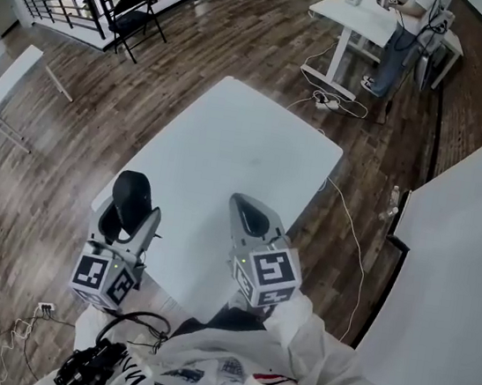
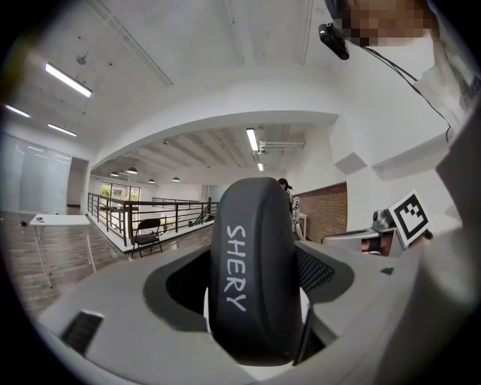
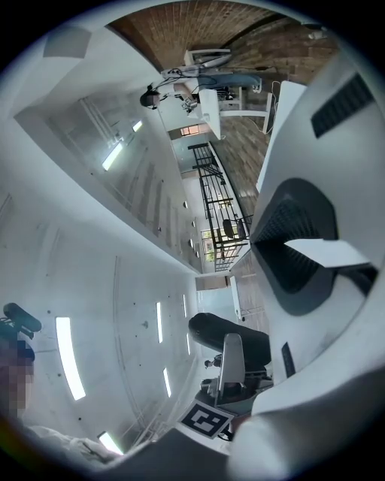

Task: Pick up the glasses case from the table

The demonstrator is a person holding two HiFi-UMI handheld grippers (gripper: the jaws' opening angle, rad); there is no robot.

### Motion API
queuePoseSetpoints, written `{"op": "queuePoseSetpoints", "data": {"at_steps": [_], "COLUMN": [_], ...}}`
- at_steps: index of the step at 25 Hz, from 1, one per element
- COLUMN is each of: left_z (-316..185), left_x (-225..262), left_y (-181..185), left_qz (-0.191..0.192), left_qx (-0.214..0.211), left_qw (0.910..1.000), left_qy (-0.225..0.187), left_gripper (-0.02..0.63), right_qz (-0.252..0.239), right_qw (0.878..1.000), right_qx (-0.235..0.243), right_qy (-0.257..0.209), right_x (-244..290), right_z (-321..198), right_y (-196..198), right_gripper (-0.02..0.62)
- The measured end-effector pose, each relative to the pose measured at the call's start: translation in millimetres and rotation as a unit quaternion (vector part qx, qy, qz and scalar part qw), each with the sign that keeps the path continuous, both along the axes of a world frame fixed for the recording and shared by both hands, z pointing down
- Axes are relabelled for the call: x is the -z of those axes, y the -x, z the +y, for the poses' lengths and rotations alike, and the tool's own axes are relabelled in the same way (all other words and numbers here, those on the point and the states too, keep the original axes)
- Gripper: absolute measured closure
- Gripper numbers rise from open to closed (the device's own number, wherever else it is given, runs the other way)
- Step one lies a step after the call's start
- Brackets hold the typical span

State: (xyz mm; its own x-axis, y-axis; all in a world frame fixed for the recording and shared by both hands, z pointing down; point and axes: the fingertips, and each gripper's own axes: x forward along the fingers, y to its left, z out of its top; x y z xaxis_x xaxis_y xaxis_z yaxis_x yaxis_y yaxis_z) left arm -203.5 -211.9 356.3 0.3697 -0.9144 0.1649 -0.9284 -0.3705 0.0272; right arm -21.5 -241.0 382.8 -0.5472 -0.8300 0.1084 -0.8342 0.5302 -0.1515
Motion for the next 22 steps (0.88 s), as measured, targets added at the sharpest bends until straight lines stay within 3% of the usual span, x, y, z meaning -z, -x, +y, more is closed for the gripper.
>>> {"op": "queuePoseSetpoints", "data": {"at_steps": [22], "left_z": [5], "left_x": [1], "left_y": [-15], "left_qz": [-0.004], "left_qx": [-0.009], "left_qw": [0.9999], "left_qy": [0.005], "left_gripper": [0.239], "right_qz": [-0.006], "right_qw": [1.000], "right_qx": [0.005], "right_qy": [0.002], "right_x": [4], "right_z": [7], "right_y": [-5], "right_gripper": [0.594]}}
